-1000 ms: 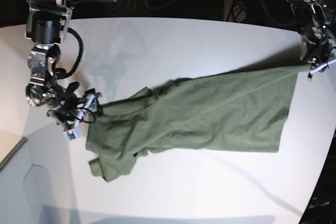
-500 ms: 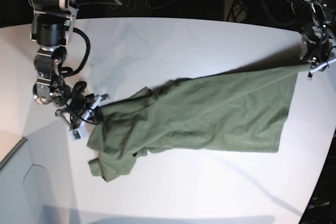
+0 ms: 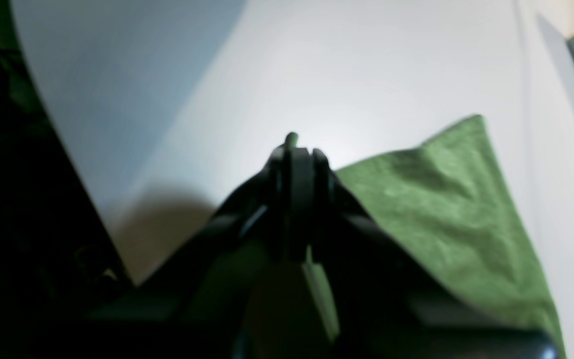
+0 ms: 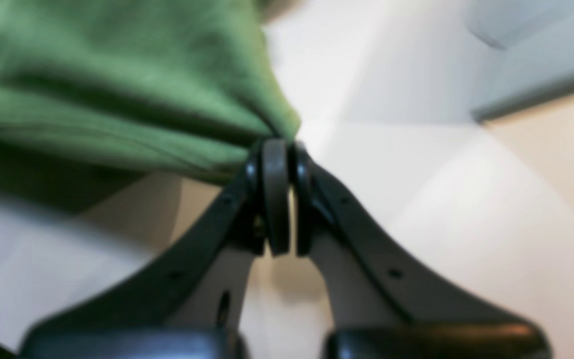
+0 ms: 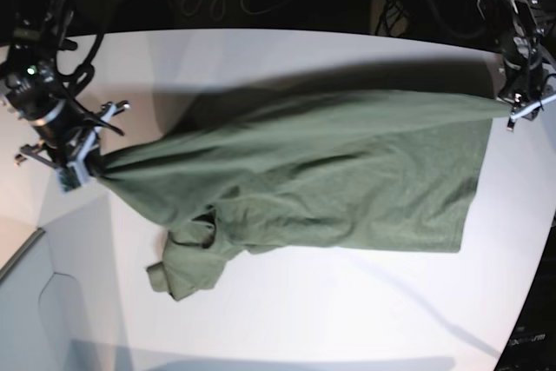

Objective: Layout the t-shirt on the table in an organized manner, then fold the t-shirt properly
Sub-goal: 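Pull the shirt taut between both grippers, right gripper moving away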

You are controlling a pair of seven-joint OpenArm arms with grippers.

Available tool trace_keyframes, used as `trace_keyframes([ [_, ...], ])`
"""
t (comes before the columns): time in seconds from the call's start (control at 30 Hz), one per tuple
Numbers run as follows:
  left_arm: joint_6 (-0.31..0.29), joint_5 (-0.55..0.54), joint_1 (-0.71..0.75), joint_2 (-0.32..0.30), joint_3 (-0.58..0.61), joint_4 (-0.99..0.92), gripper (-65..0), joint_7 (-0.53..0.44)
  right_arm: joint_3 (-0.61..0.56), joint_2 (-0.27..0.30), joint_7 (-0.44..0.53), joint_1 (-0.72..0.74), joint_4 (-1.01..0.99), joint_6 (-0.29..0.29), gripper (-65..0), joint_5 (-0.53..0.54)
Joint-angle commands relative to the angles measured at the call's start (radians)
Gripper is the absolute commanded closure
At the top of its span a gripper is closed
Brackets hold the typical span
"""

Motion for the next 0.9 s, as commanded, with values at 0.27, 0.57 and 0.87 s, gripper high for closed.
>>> trace_keyframes([
  [0.27, -0.004, 0.003, 0.058, 0.006, 0.034, 0.056, 0.0, -0.035, 0.04, 0.054, -0.049, -0.156, 0.128, 0.006, 0.0, 0.007],
  [0.57, -0.004, 0.003, 0.053, 0.002, 0.037, 0.051, 0.0, -0.03, -0.057, 0.055, -0.055, 0.077, -0.059, 0.006, 0.0, 0.006],
  [0.87, -0.004, 0.003, 0.058, 0.005, 0.037, 0.049, 0.0, -0.029, -0.057, 0.048, -0.046, 0.197, -0.283, 0.006, 0.0, -0.199],
])
